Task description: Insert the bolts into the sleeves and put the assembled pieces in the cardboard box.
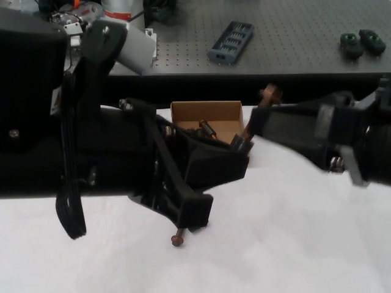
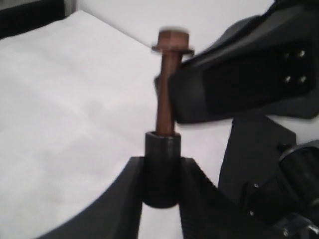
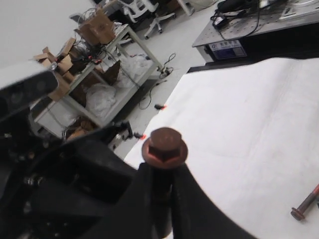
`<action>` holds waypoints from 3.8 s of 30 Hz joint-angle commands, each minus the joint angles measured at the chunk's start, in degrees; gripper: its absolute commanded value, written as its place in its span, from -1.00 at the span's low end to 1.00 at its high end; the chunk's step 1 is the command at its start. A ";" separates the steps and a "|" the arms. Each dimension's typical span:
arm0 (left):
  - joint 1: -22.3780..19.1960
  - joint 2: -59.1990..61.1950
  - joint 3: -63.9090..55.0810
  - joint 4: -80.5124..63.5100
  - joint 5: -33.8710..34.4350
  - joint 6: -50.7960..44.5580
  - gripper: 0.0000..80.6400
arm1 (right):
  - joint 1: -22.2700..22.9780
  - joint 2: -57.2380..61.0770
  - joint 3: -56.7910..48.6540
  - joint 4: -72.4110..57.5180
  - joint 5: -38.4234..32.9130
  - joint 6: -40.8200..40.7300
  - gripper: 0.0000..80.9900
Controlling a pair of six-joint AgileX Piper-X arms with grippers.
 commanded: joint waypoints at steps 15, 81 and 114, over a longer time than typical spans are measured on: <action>0.26 -1.07 -1.21 -4.72 1.71 -0.62 -0.99 | 0.22 1.36 0.06 1.31 -3.83 -0.88 -1.00; 17.74 76.56 -66.00 15.00 -13.59 11.70 -0.97 | 0.22 -21.29 0.19 49.27 20.10 -14.61 -0.95; 15.44 58.04 -66.60 49.52 -10.21 16.67 -0.98 | 0.22 -21.29 0.19 49.28 18.99 -14.61 -0.95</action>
